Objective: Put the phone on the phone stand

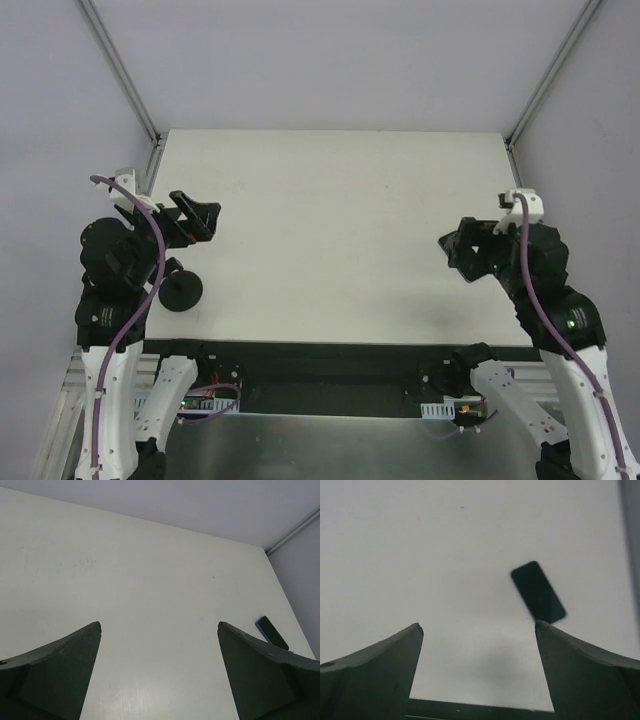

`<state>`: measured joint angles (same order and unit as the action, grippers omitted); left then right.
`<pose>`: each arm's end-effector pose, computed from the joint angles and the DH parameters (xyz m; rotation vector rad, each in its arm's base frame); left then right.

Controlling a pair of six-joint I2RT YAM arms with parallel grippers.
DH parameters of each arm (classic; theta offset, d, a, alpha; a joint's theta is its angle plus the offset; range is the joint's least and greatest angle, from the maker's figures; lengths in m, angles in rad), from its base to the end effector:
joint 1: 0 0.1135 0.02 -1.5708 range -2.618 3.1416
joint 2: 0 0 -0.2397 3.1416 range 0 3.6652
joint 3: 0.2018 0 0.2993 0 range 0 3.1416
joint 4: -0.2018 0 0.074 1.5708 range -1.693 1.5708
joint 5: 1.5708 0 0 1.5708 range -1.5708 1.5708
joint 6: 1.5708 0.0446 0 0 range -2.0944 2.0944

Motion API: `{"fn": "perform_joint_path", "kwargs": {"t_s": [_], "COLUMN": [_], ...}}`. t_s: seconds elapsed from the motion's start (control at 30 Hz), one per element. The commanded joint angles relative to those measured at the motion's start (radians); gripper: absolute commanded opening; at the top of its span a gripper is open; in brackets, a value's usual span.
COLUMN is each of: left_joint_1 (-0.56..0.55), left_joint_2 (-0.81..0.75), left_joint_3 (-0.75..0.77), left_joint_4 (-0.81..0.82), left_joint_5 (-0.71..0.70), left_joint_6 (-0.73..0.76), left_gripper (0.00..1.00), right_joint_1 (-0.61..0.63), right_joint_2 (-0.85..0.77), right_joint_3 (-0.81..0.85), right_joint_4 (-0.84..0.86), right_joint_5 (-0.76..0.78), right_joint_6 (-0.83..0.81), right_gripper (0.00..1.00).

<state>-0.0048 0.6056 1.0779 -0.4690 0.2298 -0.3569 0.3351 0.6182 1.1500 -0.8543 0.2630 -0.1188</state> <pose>0.1741 -0.0110 0.4372 -0.0963 1.5835 -0.4633 0.1530 0.0410 0.4157 -0.2478 1.8667 -0.1008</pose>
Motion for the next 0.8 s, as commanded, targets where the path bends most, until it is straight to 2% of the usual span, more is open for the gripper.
{"fn": "perform_joint_path", "kwargs": {"t_s": [0.0,0.07,0.1,0.13,0.17,0.2,0.23,0.27,0.3,0.37,0.4,0.47,0.5,0.6,0.77], "left_joint_1": [0.008,0.008,0.008,0.008,0.008,0.008,0.008,0.008,0.008,0.008,0.008,0.008,-0.021,-0.034,-0.037], "left_joint_2": [0.025,0.002,-0.013,-0.044,-0.059,-0.073,-0.098,-0.112,-0.125,-0.176,-0.194,-0.251,-0.257,-0.251,-0.251], "left_joint_3": [0.007,0.007,0.001,-0.013,-0.016,-0.018,-0.007,0.0,0.01,0.028,0.036,0.047,0.057,0.077,0.053], "left_joint_4": [0.015,0.006,0.006,0.006,0.006,0.004,-0.009,-0.045,-0.065,-0.103,-0.114,-0.146,-0.166,-0.195,-0.191], "left_joint_5": [0.083,0.091,0.085,0.076,0.044,0.016,-0.024,-0.141,-0.193,-0.281,-0.349,-0.394,-0.433,-0.461,-0.449], "left_joint_6": [-0.037,-0.037,-0.031,-0.019,-0.001,0.022,0.053,0.058,0.058,0.073,0.084,0.099,0.113,0.134,0.121], "left_gripper": [0.99,0.99,0.99,0.99,0.99,0.99,0.99,0.99,0.99,0.99,0.99,0.99,0.99,0.99,0.99], "right_joint_1": [0.013,0.071,0.105,0.151,0.26,0.315,0.362,0.451,0.488,0.595,0.623,0.694,0.715,0.772,0.814], "right_joint_2": [0.147,0.201,0.265,0.302,0.346,0.395,0.516,0.584,0.72,0.845,0.952,1.05,1.124,1.228,1.393], "right_joint_3": [-0.1,-0.142,-0.163,-0.176,-0.176,-0.142,-0.109,-0.069,-0.023,0.08,0.102,0.166,0.177,0.21,0.396], "right_joint_4": [0.261,0.377,0.491,0.556,0.616,0.702,0.722,0.738,0.783,0.849,0.977,1.081,1.197,1.371,1.362], "right_joint_5": [-0.398,-0.51,-0.56,-0.571,-0.573,-0.544,-0.524,-0.513,-0.507,-0.512,-0.525,-0.531,-0.516,-0.469,-0.501], "right_joint_6": [0.105,0.172,0.191,0.202,0.211,0.22,0.238,0.258,0.324,0.422,0.55,0.687,0.787,0.889,1.056], "right_gripper": [0.96,0.96,0.96,0.96,0.96,0.96,0.96,0.96,0.96,0.96,0.96,0.96,0.96,0.96,0.96]}}
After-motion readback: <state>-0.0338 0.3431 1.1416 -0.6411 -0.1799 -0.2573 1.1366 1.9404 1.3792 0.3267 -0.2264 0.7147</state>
